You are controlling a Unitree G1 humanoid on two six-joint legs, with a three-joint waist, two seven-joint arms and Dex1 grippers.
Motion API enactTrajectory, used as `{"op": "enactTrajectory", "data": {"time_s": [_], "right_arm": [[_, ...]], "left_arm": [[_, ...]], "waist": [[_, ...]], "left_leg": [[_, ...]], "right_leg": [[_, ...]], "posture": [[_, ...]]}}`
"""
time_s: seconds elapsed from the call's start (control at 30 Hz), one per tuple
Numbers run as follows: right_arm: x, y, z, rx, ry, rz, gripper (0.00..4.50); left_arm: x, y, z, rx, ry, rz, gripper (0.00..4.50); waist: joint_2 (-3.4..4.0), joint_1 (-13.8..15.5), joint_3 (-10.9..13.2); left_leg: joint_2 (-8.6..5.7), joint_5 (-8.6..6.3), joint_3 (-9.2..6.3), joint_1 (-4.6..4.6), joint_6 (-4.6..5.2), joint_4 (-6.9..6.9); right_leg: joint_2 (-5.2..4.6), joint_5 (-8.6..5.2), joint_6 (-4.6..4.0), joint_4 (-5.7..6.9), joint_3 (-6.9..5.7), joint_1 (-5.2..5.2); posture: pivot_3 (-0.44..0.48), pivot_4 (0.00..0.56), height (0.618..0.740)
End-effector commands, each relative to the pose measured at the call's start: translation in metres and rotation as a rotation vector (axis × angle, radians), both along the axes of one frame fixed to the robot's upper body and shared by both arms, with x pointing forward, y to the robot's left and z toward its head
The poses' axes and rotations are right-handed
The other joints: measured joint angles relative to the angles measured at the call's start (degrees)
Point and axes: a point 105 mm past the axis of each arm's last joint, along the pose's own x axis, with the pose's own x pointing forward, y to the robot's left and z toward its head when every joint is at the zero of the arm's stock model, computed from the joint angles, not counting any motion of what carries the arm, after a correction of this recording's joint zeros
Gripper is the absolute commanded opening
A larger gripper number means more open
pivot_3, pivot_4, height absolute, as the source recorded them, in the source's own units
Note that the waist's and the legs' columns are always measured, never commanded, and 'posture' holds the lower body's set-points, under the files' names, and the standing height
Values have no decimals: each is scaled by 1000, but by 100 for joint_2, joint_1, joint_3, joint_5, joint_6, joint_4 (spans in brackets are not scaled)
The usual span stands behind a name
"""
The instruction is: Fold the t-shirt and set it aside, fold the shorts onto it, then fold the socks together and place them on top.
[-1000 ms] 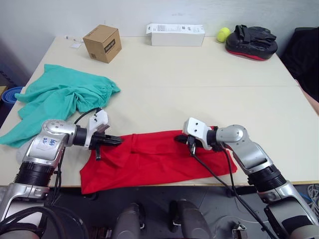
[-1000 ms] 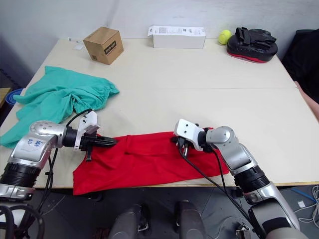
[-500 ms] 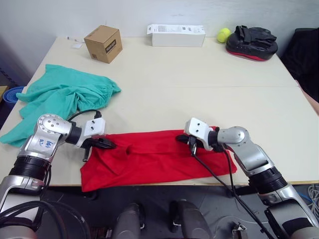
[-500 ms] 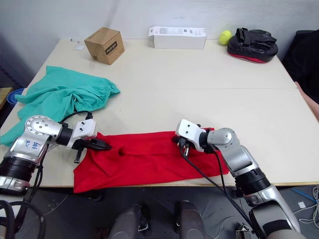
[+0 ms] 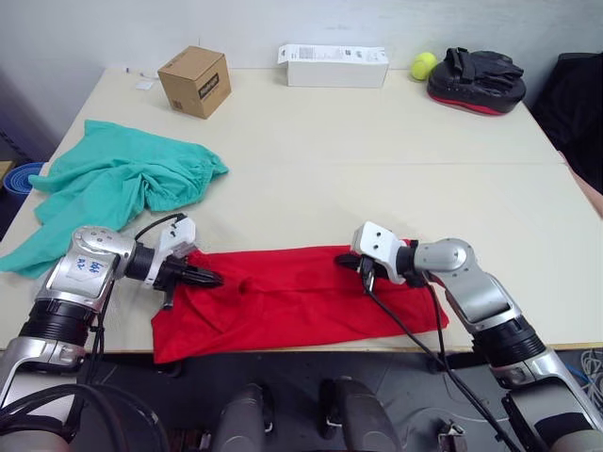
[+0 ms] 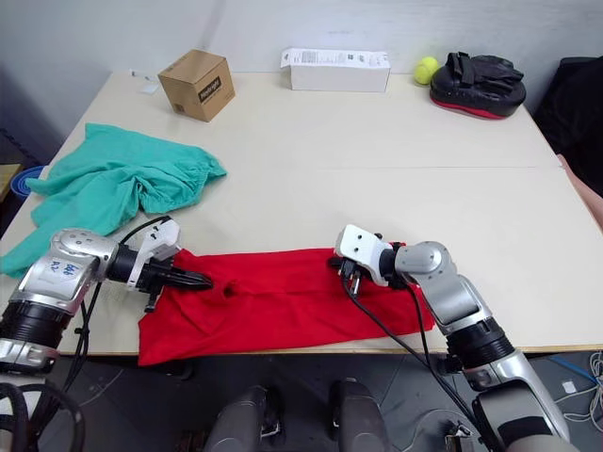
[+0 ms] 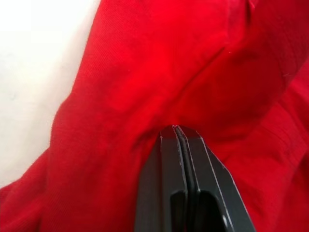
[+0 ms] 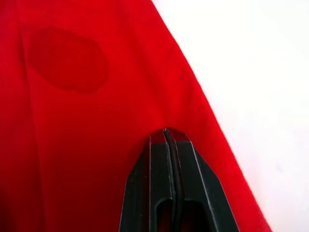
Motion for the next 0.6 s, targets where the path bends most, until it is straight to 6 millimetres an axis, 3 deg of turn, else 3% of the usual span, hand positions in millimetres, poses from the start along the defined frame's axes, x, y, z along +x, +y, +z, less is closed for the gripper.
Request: {"op": "enactTrajectory", "data": {"time_s": [0.03,0.1,0.3,0.37,0.43,0.6], "right_arm": [[7,-36,-20,-115,20,-119,0],[6,-52,-19,-131,18,-158,0],[1,-128,-10,-217,8,-321,0],[3,-141,-8,-229,-1,-357,0],[7,-137,2,-170,-19,-369,0],[9,-84,36,63,-47,-262,0]], "left_arm": [[7,27,-19,156,-35,108,23],[2,34,-24,194,-36,90,23],[-11,43,-24,168,-23,91,23],[-11,44,-22,153,-31,96,23],[-10,39,-16,108,-49,79,23],[-17,8,24,-142,-20,11,23]], "waist": [[5,-2,-4],[10,-1,-6],[13,-9,-8],[16,-27,-10],[17,-39,-11],[11,-95,5]], "left_leg": [[0,-1,0,2,-2,-1],[-2,-5,0,13,-9,-4],[1,-28,0,81,-33,-29],[2,-29,1,92,-34,-41],[3,-27,5,101,-38,-55],[6,-7,7,84,-56,-83]], "right_leg": [[-1,0,-1,0,0,1],[-4,0,-1,-1,0,9],[-4,-15,-24,-28,-1,69],[-2,-32,-53,-35,0,78],[2,-38,-64,-35,5,81],[13,-18,-25,-29,5,51]], "posture": [[0,150,740],[0,150,740],[0,150,740],[0,150,740],[0,150,740],[0,150,740]]}}
